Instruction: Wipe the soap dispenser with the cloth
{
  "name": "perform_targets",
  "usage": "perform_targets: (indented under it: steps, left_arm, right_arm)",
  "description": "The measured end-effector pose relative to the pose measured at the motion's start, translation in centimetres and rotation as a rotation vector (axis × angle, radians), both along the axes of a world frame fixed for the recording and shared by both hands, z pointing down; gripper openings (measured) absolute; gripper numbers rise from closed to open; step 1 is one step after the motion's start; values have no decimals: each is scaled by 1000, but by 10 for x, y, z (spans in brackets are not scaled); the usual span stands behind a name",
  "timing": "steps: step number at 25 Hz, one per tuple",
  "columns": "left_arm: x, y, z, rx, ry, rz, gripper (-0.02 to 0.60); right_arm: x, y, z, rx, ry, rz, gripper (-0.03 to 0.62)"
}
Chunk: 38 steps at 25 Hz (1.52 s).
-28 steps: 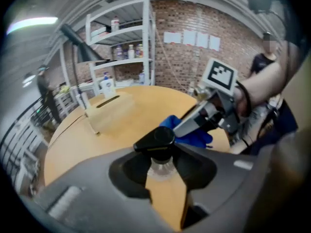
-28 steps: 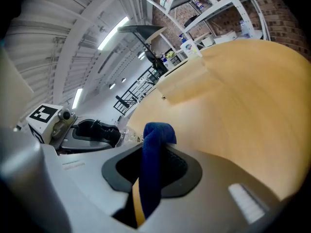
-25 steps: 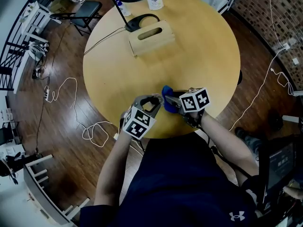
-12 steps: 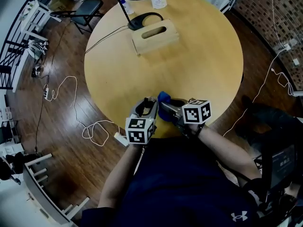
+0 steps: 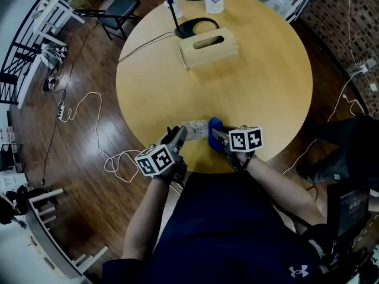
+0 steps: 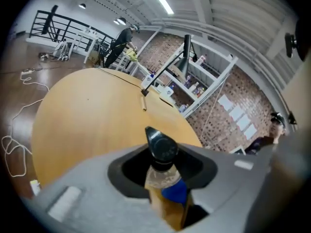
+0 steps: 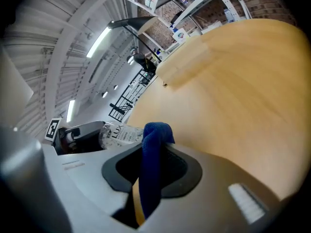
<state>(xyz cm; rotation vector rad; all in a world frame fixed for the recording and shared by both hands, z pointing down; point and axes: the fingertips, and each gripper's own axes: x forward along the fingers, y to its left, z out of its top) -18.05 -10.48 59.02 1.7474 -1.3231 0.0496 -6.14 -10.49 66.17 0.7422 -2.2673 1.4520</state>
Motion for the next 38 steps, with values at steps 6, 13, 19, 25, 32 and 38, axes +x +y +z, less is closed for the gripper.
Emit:
perform_targets:
  steps: [6,13,19,25,32,38]
  left_arm:
    - [4,29,4,21,-33,85,147]
    - [9,14,5,80,-14,160,149]
    - [28,20,0,113,-72,272,149]
    - [56,13,-11,164,-178,372,149]
    - [45,15,-3,141,-169,318,149]
    - [44,22,-1,139,-191,312,149]
  right_arm:
    - [-39,15,-37,56,-15,-89,81]
    - [-76,-8,-71,120,-79,-190,81]
    - [-30,-30,-1,-75,-42,-15,81]
    - [-4,-34,23,-110,58,26,81]
    - [-59,-28,-55,15,-132,-120,81]
    - [-43,-38,-1,-48,-34,-90,81]
